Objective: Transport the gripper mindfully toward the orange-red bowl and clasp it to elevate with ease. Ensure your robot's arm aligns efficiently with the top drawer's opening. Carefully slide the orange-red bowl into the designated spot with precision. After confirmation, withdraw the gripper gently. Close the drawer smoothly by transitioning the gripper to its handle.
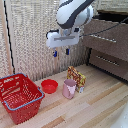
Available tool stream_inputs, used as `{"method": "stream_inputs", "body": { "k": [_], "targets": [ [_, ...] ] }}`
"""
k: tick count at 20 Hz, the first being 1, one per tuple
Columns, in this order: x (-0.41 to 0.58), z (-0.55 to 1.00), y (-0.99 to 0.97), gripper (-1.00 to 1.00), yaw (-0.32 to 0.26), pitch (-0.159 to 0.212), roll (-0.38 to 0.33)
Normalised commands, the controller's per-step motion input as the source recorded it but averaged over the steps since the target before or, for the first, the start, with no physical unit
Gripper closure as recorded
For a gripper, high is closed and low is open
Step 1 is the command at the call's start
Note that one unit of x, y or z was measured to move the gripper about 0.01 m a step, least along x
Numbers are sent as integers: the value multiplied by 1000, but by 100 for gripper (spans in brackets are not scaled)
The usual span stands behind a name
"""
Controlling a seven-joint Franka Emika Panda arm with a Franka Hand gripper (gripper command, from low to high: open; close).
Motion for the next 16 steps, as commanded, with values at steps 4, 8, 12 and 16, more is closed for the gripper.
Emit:
{"method": "stream_inputs", "body": {
  "k": [4, 8, 12, 16],
  "targets": [
    [187, -97, -79, -100, 39, 13, 34],
    [219, -261, 0, -100, 2, 14, 0],
    [172, -288, 0, -100, 5, 21, -10],
    [145, -341, 0, -100, 9, 16, -46]
  ]
}}
